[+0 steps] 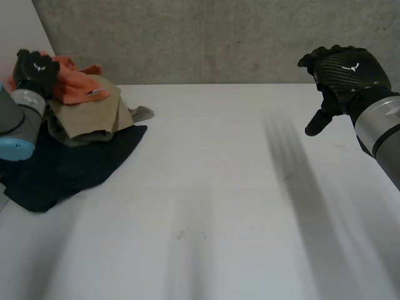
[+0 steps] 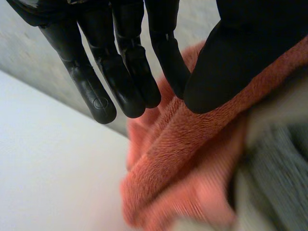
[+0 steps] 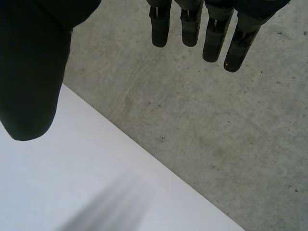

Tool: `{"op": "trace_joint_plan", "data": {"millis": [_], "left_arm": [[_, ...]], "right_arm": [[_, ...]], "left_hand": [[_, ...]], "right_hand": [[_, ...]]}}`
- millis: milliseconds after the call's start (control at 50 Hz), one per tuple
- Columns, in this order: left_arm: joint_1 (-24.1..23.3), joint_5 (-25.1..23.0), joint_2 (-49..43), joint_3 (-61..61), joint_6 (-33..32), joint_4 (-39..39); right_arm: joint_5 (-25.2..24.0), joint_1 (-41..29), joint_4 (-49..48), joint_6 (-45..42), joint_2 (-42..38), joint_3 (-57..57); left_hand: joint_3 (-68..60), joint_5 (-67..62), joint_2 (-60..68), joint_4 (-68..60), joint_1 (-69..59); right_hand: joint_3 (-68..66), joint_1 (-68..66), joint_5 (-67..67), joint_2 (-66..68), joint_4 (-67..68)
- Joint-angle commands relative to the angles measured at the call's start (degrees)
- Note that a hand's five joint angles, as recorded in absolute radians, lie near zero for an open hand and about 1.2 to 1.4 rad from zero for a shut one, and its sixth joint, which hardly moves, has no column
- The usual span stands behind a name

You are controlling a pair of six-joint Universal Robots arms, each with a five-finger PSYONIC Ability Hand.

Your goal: Fold the laundry.

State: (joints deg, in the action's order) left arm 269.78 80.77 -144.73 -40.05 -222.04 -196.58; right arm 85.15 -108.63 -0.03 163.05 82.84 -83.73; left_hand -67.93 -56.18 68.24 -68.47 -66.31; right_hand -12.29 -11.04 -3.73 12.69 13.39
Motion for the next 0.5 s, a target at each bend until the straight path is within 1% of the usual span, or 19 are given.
{"op": "trace_joint_plan", "data": {"millis": [20,80,100,140,220,240,300,320,380,400,460,500], "left_arm": [[-5.57,1.05,10.32,-8.97,0.38,-9.77],[-8.03,0.97,13.85,-11.97,0.56,-11.28],[-9.78,0.79,16.12,-13.89,0.82,-11.80],[-11.02,0.79,17.89,-15.40,1.43,-11.99],[-14.62,1.05,20.45,-18.56,5.90,-10.93],[-17.24,0.97,21.41,-20.48,9.14,-10.15],[-21.82,0.79,24.57,-23.74,15.82,-8.39],[-24.36,0.53,26.67,-25.93,21.24,-7.42],[-27.81,-0.08,28.88,-28.93,28.04,-6.80],[-29.21,-0.52,29.67,-30.68,31.28,-6.63],[-30.97,-0.79,29.59,-32.10,33.25,-6.80],[-31.59,-0.35,29.07,-32.72,32.03,-7.15]], "right_arm": [[0.02,0.00,0.03,-0.63,-0.14,-0.12],[0.02,0.00,0.03,-0.63,-0.14,-0.12],[0.02,0.00,0.03,-0.71,-0.14,-0.12],[0.02,0.08,0.03,-0.72,-0.05,-0.12],[-0.07,0.26,0.03,-0.72,0.12,-0.03],[-0.07,0.43,0.03,-0.72,0.39,0.05],[-0.07,0.70,0.03,-0.72,0.65,0.14],[-0.07,0.79,0.03,-0.72,0.74,0.40],[-0.16,0.79,0.11,-0.63,0.91,0.49],[-0.25,0.87,0.11,-0.63,1.09,0.58],[-0.33,0.88,0.11,-0.63,1.35,0.49],[-0.42,0.88,0.20,-0.63,1.44,0.49]], "left_hand": [[-12.07,-13.82,11.76,-11.53,-13.69],[-12.07,-13.82,11.76,-11.53,-13.69],[-12.07,-13.82,11.76,-11.53,-13.69],[-12.07,-13.82,11.76,-11.53,-13.69],[-12.07,-13.82,11.76,-11.53,-13.69],[-12.07,-13.82,11.76,-11.53,-13.69],[-12.07,-13.82,11.76,-11.53,-13.69],[-12.07,-13.82,11.76,-11.53,-13.69],[-12.07,-13.82,11.76,-11.53,-13.69],[-12.07,-13.82,11.76,-11.53,-13.69],[-12.07,-13.82,11.76,-11.53,-13.69],[20.03,18.28,-20.34,20.57,18.42]], "right_hand": [[2.29,1.04,3.73,-2.69,-3.39],[2.29,1.04,3.73,-2.69,-3.39],[2.29,1.04,3.73,-2.69,-3.39],[2.29,1.04,3.73,-2.69,-3.39],[2.29,1.04,3.73,-2.69,-3.39],[2.29,1.04,3.73,-2.69,-3.39],[2.29,1.04,3.73,-2.69,-3.39],[2.29,1.04,3.73,-2.69,-3.39],[2.29,1.04,3.73,-2.69,-3.39],[2.29,1.04,3.73,-2.69,-3.39],[2.29,1.04,3.73,-2.69,-3.39],[2.29,1.04,3.73,-2.69,-3.39]]}}
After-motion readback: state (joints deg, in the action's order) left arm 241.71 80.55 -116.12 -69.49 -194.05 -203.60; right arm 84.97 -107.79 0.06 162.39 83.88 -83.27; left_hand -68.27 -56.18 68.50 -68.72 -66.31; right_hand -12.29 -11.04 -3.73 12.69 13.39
